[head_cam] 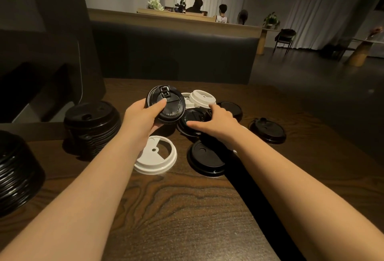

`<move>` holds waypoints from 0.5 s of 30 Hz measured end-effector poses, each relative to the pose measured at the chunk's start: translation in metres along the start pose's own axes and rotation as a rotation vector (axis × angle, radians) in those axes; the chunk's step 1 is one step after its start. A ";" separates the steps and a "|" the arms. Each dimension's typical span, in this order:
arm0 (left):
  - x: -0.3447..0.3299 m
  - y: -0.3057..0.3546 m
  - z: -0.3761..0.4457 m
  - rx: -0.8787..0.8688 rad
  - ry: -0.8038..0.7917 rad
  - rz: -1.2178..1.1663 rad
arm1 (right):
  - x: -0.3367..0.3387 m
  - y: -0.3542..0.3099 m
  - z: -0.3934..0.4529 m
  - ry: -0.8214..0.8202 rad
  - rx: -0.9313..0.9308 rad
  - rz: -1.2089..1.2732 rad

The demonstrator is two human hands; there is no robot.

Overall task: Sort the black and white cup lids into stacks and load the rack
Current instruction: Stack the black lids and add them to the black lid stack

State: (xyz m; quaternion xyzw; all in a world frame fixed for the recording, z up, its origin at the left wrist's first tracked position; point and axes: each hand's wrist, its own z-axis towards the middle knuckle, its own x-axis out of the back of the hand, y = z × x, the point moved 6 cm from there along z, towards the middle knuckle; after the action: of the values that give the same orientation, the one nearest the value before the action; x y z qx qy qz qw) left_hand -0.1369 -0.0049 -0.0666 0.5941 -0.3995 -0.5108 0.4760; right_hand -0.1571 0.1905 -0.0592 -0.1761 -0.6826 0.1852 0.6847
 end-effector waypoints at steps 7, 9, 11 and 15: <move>-0.001 0.000 -0.001 0.052 0.018 -0.058 | -0.002 -0.002 0.003 0.096 0.046 -0.043; -0.001 0.000 -0.001 0.063 0.027 -0.060 | 0.009 -0.001 -0.004 0.162 0.095 0.100; -0.001 0.000 -0.002 0.077 0.030 -0.052 | 0.020 0.001 -0.015 0.207 0.153 0.275; -0.012 0.000 -0.009 0.132 -0.021 -0.003 | 0.024 0.004 -0.041 0.128 0.291 0.433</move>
State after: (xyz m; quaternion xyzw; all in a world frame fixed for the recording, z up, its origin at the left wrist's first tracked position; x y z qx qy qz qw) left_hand -0.1299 0.0076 -0.0635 0.6195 -0.4361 -0.4902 0.4309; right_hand -0.1164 0.2059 -0.0406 -0.2290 -0.5505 0.4119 0.6891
